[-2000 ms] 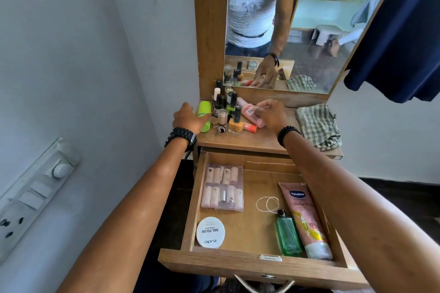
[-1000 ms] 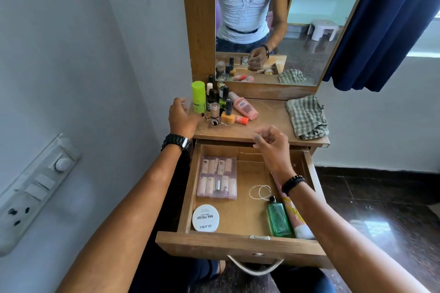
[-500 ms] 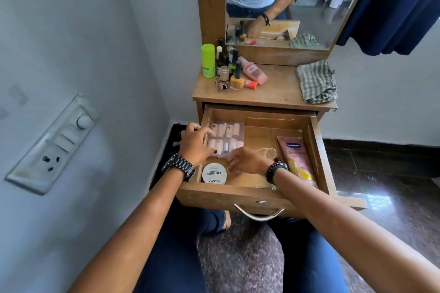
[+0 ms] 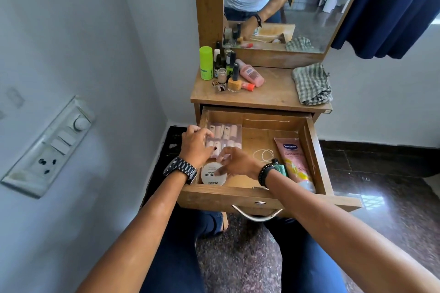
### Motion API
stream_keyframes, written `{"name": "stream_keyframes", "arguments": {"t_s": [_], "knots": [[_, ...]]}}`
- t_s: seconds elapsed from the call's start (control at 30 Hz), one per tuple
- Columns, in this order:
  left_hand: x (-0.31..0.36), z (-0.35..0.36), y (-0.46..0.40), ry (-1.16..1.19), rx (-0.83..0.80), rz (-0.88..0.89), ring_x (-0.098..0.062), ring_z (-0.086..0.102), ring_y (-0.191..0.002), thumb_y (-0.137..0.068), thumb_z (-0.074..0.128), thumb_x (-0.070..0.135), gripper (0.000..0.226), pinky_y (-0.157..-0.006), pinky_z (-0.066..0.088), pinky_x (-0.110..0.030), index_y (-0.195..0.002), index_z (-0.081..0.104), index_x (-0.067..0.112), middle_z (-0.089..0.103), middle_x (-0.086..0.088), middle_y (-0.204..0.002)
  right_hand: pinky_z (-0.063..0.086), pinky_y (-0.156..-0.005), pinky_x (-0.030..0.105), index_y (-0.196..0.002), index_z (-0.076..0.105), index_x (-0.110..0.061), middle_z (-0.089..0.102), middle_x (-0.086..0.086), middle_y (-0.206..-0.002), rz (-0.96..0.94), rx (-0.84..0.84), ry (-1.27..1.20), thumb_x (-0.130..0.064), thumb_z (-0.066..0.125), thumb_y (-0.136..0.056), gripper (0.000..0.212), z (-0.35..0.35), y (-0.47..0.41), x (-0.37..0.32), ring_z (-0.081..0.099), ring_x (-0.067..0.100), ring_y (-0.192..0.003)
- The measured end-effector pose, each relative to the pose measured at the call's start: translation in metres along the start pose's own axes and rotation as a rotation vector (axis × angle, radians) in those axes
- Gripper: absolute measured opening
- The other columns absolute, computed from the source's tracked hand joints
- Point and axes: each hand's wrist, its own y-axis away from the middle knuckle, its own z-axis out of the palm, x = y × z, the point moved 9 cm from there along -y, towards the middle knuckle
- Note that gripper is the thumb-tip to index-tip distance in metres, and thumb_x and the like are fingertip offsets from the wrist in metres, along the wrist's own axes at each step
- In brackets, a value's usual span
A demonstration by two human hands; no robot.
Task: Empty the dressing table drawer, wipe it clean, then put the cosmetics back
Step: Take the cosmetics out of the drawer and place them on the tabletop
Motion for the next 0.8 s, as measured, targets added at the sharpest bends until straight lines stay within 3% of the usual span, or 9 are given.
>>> {"name": "stream_keyframes", "arguments": {"t_s": [0.1, 0.23, 0.4, 0.53, 0.67, 0.8], "knots": [[0.013, -0.005, 0.002, 0.017, 0.037, 0.09, -0.02, 0.043, -0.114, -0.082, 0.066, 0.017, 0.023, -0.088, 0.037, -0.023, -0.104, 0.06, 0.016, 0.046, -0.004, -0.119, 0.059, -0.077, 0.04, -0.097, 0.053, -0.012, 0.063, 0.016, -0.115, -0.024, 0.087, -0.179, -0.005, 0.069, -0.081, 0.024, -0.03, 0.011, -0.003, 0.068, 0.028, -0.094], [0.04, -0.005, 0.003, 0.122, -0.017, 0.218, -0.015, 0.052, -0.105, -0.087, 0.06, 0.017, 0.026, -0.08, 0.041, -0.02, -0.112, 0.055, 0.015, 0.054, -0.003, -0.116, 0.059, -0.061, 0.026, -0.097, 0.049, -0.008, 0.063, 0.023, -0.115, -0.097, 0.179, -0.561, 0.001, 0.06, -0.087, 0.018, -0.082, 0.028, -0.019, 0.068, 0.026, -0.086], [0.089, -0.013, -0.013, 0.208, 0.011, 0.334, -0.015, 0.054, -0.114, -0.094, 0.047, 0.012, 0.036, -0.093, 0.044, -0.025, -0.129, 0.047, 0.016, 0.057, -0.003, -0.127, 0.06, -0.069, 0.029, -0.089, 0.051, -0.01, 0.061, 0.025, -0.117, -0.208, 0.43, -0.686, 0.0, 0.062, -0.086, 0.016, -0.152, 0.031, -0.035, 0.067, 0.028, -0.093], [0.126, -0.009, -0.037, 0.215, 0.002, 0.405, -0.018, 0.05, -0.123, -0.094, 0.044, 0.006, 0.041, -0.097, 0.04, -0.023, -0.135, 0.042, 0.011, 0.051, -0.006, -0.136, 0.059, -0.073, 0.031, -0.084, 0.054, -0.011, 0.059, 0.022, -0.118, -0.199, 0.643, -0.669, -0.002, 0.066, -0.083, 0.015, -0.187, 0.019, -0.035, 0.065, 0.028, -0.102], [0.138, 0.011, -0.054, 0.167, -0.077, 0.373, -0.023, 0.048, -0.125, -0.094, 0.04, 0.002, 0.043, -0.1, 0.04, -0.029, -0.137, 0.039, 0.008, 0.05, -0.011, -0.136, 0.057, -0.084, 0.039, -0.079, 0.058, -0.019, 0.068, 0.016, -0.104, -0.135, 0.795, -0.481, -0.011, 0.072, -0.078, 0.015, -0.202, 0.004, -0.03, 0.067, 0.022, -0.095], [0.138, 0.02, -0.059, 0.125, -0.103, 0.366, -0.022, 0.045, -0.128, -0.094, 0.038, -0.002, 0.044, -0.104, 0.037, -0.03, -0.137, 0.038, 0.007, 0.048, -0.012, -0.138, 0.049, -0.089, 0.033, -0.101, 0.066, -0.017, 0.067, 0.005, -0.106, -0.104, 0.88, -0.137, -0.022, 0.07, -0.08, 0.022, -0.206, 0.01, -0.035, 0.061, 0.019, -0.101]]}}
